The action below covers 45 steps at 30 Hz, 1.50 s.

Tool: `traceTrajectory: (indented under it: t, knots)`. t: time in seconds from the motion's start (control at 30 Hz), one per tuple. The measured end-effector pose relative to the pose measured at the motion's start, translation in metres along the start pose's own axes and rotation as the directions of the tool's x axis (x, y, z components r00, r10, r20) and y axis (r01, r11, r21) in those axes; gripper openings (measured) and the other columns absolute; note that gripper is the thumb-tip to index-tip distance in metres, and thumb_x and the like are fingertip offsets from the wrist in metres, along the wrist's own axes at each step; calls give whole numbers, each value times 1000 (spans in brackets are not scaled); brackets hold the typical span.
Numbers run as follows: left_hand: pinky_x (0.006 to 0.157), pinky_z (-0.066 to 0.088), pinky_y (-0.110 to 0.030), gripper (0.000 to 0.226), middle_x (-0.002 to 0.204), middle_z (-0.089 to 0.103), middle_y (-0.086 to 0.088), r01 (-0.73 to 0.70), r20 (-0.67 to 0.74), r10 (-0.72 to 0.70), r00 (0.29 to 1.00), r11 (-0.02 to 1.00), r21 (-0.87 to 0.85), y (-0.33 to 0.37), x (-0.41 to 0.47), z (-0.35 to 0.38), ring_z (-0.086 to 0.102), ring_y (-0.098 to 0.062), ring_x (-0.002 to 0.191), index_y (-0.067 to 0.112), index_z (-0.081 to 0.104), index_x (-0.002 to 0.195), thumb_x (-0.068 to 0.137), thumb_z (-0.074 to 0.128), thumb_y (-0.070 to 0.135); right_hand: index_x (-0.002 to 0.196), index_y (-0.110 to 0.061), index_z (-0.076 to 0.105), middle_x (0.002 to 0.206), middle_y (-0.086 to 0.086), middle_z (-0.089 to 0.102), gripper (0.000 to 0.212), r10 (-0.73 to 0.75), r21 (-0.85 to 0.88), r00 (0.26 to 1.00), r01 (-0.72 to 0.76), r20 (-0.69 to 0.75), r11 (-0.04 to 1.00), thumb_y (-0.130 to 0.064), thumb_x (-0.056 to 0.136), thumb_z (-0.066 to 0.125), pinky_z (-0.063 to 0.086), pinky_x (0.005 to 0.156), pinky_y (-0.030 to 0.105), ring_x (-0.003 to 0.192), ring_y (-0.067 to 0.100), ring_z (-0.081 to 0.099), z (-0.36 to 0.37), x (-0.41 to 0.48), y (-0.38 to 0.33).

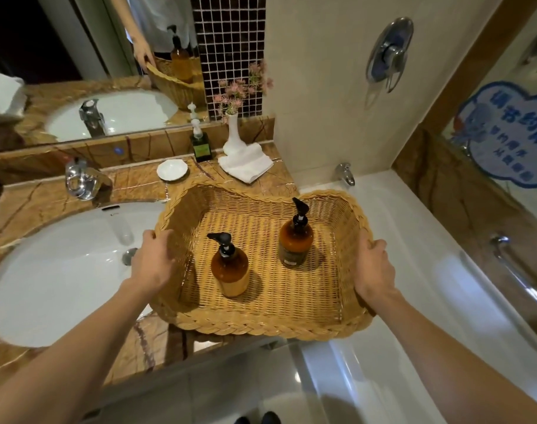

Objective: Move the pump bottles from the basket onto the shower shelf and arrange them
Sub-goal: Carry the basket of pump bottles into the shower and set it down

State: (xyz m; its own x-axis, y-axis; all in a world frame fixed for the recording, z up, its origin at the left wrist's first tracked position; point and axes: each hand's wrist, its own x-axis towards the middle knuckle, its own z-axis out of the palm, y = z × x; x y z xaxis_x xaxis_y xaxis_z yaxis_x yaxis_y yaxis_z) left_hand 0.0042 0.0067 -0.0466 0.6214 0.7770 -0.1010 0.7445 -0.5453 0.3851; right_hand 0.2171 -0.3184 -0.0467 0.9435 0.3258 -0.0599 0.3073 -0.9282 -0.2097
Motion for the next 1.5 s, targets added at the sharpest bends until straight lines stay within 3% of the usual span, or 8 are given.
traceTrajectory:
  t: [0.3, 0.63, 0.83, 0.9, 1.0, 1.17, 1.37, 1.5]
  knots:
    - [82, 52, -42, 58, 129, 43, -19, -39, 12, 40, 999, 999, -17, 6, 0, -4, 58, -38, 98, 15, 43, 135, 81, 62, 1, 124, -40, 7, 124, 21, 38, 52, 32, 157, 999, -35, 26, 987, -34, 90, 46, 50, 77, 45, 87, 37, 52, -12, -15, 3]
    - [84, 52, -41, 61, 133, 43, -20, -234, 10, 234, 972, 972, -23, 85, 0, -17, 56, -37, 106, 13, 43, 136, 81, 64, 0, 117, -24, 40, 100, 10, 33, 34, 119, 56, 988, -114, -96, 992, -22, 85, 50, 50, 70, 39, 70, 29, 42, -46, -35, 65]
    - [94, 47, -45, 65, 133, 42, -17, -430, 78, 435, 897, 900, -71, 163, -14, -13, 49, -34, 114, 15, 43, 137, 79, 66, 0, 126, -22, 40, 111, 12, 44, 42, 434, 211, 896, -408, -97, 888, -31, 86, 48, 40, 71, 40, 89, 35, 49, -79, -90, 124]
    - [97, 43, -43, 64, 132, 41, -18, -512, 117, 524, 844, 851, -115, 189, -22, -10, 47, -33, 114, 13, 42, 137, 79, 66, 0, 113, -26, 34, 101, 3, 47, 49, 502, 184, 841, -470, -203, 863, -63, 82, 35, 39, 73, 44, 87, 31, 49, -84, -120, 141]
    - [95, 43, -41, 63, 133, 41, -19, -610, 178, 624, 761, 781, -132, 224, -39, 2, 49, -34, 113, 12, 42, 137, 80, 65, 0, 119, -26, 30, 102, -1, 44, 62, 611, 234, 741, -564, -279, 792, -73, 79, 26, 41, 79, 48, 97, 35, 53, -89, -171, 159]
    - [97, 45, -46, 56, 129, 44, -17, -797, 269, 809, 522, 575, -185, 281, -104, 27, 51, -36, 109, 14, 43, 137, 84, 60, 5, 124, -17, 43, 107, 6, 45, 38, 801, 309, 538, -740, -262, 598, -38, 93, 38, 42, 71, 39, 74, 24, 47, -99, -292, 186]
    - [93, 44, -43, 51, 129, 40, -18, -907, 336, 917, 216, 316, -279, 325, -221, 54, 51, -36, 108, 16, 43, 134, 86, 55, 4, 117, -14, 43, 97, 2, 44, 30, 941, 430, 195, -851, -276, 302, -32, 94, 38, 41, 79, 44, 83, 29, 49, -103, -443, 183]
    - [87, 46, -45, 52, 125, 42, -20, -922, 355, 935, 16, 151, -356, 335, -323, 66, 53, -38, 101, 13, 44, 134, 85, 53, 0, 131, -19, 45, 122, 21, 38, 49, 975, 347, 74, -927, -208, 145, -5, 85, 49, 43, 93, 49, 103, 43, 49, -101, -554, 175]
